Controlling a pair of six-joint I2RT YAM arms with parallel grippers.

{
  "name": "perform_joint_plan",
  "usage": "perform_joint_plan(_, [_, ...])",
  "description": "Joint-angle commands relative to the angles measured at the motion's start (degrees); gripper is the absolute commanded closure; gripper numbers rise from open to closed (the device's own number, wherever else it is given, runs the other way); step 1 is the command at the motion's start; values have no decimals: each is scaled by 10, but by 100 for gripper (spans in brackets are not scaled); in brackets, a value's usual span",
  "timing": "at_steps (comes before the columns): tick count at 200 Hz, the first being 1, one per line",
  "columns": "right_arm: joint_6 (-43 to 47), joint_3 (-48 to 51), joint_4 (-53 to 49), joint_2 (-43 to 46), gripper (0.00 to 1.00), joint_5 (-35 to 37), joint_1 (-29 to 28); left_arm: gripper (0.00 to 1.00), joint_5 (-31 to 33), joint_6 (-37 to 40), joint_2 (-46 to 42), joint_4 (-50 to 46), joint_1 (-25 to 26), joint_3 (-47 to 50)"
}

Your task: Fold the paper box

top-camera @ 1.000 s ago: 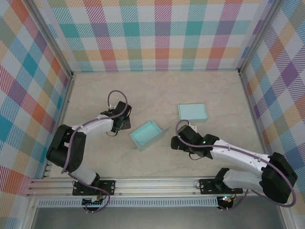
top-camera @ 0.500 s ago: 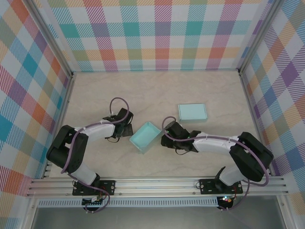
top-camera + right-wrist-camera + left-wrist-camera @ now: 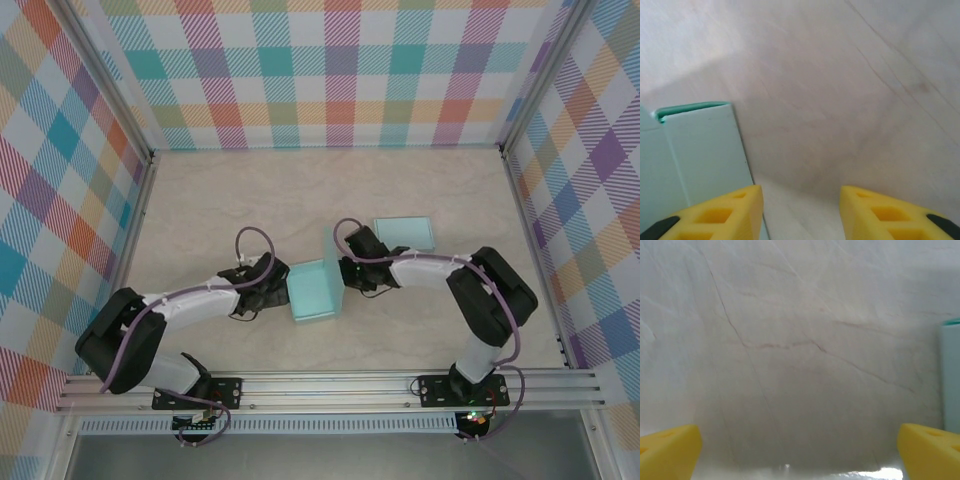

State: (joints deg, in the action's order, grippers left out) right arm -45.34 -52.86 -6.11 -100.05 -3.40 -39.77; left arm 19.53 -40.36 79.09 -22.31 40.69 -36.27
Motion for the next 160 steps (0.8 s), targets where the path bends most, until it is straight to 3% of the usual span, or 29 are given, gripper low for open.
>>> perform_joint_plan(1, [62,-76,18,-42,53,-14,15,0,8,-65,-23,28,39,8])
perform_joint_plan(28, [102,-162,-41,-87,51,-18,35,0,29,-97,-6,49,88,-5])
perform_joint_plan(54, [116,-196,-94,-103,48,-12,63,0,79,-123,2,13,112,-22])
perform_joint_plan(78, [124,-167,-111,-68,39,7,87,0,121,-134,-26,-33,113,-21])
perform_joint_plan(111, [139,-116,-170,24,24,102,94,0,186,-108,-110,-101,110,-27])
perform_joint_plan(147, [116,-28,-217,163,15,177,94,0,109,-8,-192,-36,39,-16])
perform_joint_plan(160, [112,11,-216,220,5,172,93,0,70,36,-209,5,5,-9])
